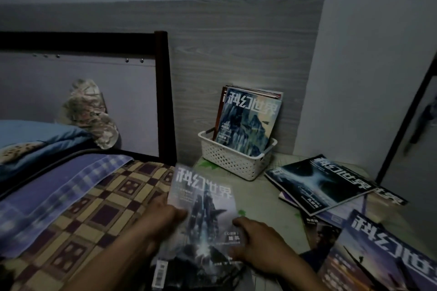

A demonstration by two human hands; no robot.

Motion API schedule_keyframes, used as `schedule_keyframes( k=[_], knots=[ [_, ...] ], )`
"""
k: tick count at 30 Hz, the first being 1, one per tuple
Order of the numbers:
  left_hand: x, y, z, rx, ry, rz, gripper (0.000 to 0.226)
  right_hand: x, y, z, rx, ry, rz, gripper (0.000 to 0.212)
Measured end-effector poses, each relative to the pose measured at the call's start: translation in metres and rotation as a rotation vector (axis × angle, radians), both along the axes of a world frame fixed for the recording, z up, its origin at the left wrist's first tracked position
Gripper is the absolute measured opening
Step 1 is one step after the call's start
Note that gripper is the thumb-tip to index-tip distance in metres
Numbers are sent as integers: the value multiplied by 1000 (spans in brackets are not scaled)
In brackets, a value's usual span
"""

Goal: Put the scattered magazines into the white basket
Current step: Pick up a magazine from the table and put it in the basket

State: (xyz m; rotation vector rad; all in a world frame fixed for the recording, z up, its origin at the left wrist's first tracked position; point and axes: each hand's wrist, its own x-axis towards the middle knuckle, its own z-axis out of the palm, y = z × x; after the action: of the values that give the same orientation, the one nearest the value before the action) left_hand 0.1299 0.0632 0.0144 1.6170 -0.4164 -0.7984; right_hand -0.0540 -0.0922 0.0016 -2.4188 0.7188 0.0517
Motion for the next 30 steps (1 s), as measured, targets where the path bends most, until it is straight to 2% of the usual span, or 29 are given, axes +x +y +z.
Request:
schedule_keyframes(
  k=[2,4,5,6,7,8,9,12,14,17,21,25,28,30],
  knots=[
    [-8,1,7,-86,-105,-50,32,0,5,8,154,-227,-188,85],
    [-11,5,24,-254,-151,-127,31,2,-2,20,376,-503,-339,91],
    [-9,5,36,-335,-191,-140,30,3,-9,31,500,-614,-350,80],
    [-6,5,46,-398,-227,-140,30,5,-16,45,592,-700,-326,59],
    [-3,4,57,-442,-261,-132,29,5,-21,60,599,-754,-282,37],
    [0,1,67,-467,-300,-125,26,4,-25,74,539,-804,-245,25],
    [1,-4,74,-475,-353,-130,25,4,-28,85,457,-848,-234,22],
    [2,-19,78,-401,-552,-150,42,2,-34,92,293,-877,-284,22],
    [2,-24,70,-314,-626,-159,50,0,-33,83,287,-835,-296,21],
    [6,-27,49,-237,-644,-187,40,-3,-34,65,325,-773,-315,23],
    [11,-28,23,-145,-741,-83,27,-6,-44,62,141,-779,-322,22],
    [17,-43,31,-250,-781,85,34,5,-57,78,58,-882,-325,22],
    [37,-73,62,-365,-811,105,31,22,-85,105,34,-1003,-355,15],
    [58,-101,88,-364,-885,104,31,37,-107,124,-28,-1051,-370,11]
  ],
)
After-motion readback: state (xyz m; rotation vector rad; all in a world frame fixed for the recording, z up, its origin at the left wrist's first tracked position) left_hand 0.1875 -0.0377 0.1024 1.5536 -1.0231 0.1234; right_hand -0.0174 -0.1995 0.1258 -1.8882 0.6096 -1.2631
